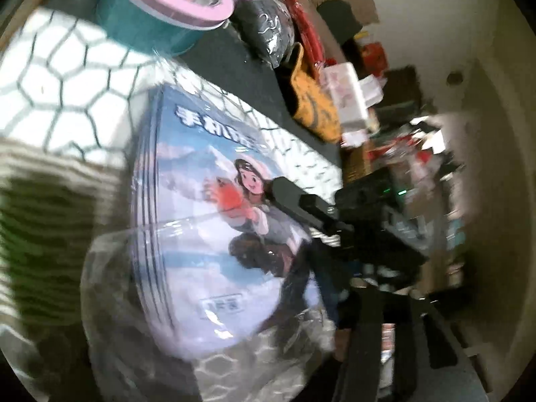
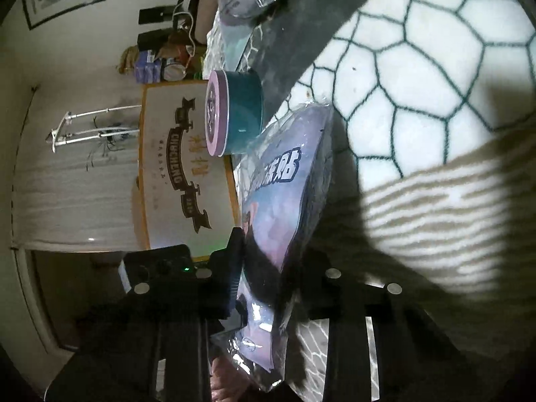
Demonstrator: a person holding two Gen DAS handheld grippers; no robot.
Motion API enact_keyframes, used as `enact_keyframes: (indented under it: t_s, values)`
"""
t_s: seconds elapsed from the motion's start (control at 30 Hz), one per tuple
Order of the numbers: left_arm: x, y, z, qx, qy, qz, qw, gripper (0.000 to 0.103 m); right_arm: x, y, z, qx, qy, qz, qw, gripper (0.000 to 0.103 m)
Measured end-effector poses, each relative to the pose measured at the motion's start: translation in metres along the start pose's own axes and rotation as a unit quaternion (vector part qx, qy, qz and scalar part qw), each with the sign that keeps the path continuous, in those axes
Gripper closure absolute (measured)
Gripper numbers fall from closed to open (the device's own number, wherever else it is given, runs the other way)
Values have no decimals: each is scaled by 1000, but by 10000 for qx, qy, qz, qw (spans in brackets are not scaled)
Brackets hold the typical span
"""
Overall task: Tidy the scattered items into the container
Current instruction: 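Carry the plastic bag with the right tool over the cardboard box, then lower the plastic bag into the box and open the right tool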
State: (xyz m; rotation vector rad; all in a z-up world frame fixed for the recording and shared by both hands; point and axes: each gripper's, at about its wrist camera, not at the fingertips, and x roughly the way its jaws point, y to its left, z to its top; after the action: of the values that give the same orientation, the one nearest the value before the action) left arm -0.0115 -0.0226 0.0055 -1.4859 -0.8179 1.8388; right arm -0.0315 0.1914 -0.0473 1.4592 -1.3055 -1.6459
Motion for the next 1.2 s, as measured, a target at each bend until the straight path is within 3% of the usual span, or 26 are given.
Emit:
enact_keyframes:
  t_s: [0.07,0.17,0.27,0.37,0.5,0.57,0.73,0.87,1.0,1.2]
  values:
    - [-3,0,1,82,-15,125,9999,37,-4,4,-1,-56,-21,-29,10000,77]
    - [-5,1,-1,117,45,5,9999,37,-13,7,-2,-218,-99,-163,9996,77]
    - [-1,-10,-4,372,130,14,9992,48,-27,18,-7,-503,-204,-422,9976,77]
    - [-6,-31,-6,688,52,11,9976,50,-45,28,-9,-644,-258,-359,9969,77]
    - [-31,-61,-4,990,-236,63,9948,50,-52,73,-11,-1167,-194,-460,9919,77]
    - [-56,-73,0,1037,-481,40,9934,50,-49,117,-7,-1609,-72,-501,9857,77]
    - [-136,-98,21,1110,-1294,226,9851,50,-19,227,1,-2634,176,-643,9624,77]
    - [-190,-107,39,1125,-1708,389,9781,49,11,295,2,-3067,300,-572,9496,77]
    - [-236,-101,50,1057,-2027,614,9716,46,44,338,-10,-3356,348,-467,9402,77]
    - [-272,-68,57,731,-2373,1361,9591,40,117,369,-18,-3610,669,-646,9279,77]
